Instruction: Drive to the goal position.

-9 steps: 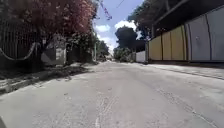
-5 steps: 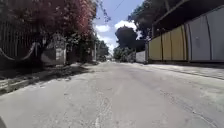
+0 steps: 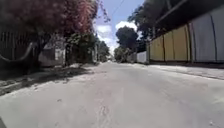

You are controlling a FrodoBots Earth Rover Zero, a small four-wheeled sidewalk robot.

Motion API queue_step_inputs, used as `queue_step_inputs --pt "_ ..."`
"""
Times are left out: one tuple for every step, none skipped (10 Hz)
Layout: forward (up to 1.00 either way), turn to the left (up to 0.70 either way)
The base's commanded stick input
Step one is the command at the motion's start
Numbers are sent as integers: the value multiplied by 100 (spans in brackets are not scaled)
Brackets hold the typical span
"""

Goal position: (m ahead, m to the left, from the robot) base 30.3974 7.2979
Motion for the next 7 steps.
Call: queue_step_inputs --pt "70 0" --pt "70 0" --pt "70 0" --pt "70 0" --pt "70 0" --pt "70 0" --pt "70 0"
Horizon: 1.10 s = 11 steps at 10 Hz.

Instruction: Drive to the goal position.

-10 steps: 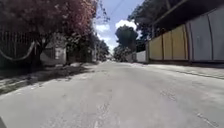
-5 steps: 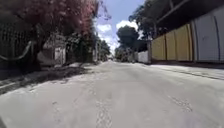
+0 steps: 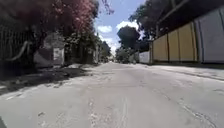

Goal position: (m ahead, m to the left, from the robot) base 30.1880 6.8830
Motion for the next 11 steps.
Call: queue_step_inputs --pt "70 0" --pt "70 0" --pt "70 0" --pt "70 0" --pt "75 0" --pt "85 0" --pt "85 0" --pt "90 0" --pt "100 0" --pt "100 0" --pt "100 0"
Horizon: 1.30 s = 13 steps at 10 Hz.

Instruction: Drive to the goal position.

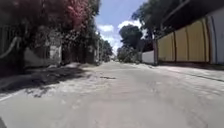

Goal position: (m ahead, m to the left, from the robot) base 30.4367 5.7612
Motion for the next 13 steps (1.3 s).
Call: queue_step_inputs --pt "100 0" --pt "100 0" --pt "100 0" --pt "100 0" --pt "100 0" --pt "100 0" --pt "100 0" --pt "100 0" --pt "100 0" --pt "100 0" --pt "100 0" --pt "100 0" --pt "100 0"
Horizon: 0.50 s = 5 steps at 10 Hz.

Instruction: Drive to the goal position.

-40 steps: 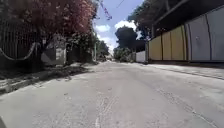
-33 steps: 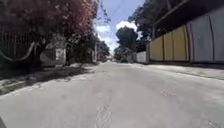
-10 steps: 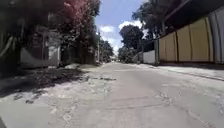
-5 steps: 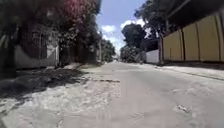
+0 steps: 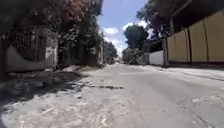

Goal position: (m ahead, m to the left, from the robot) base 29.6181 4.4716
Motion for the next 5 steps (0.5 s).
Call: queue_step_inputs --pt "100 0" --pt "100 0" --pt "100 0" --pt "100 0" --pt "100 0"
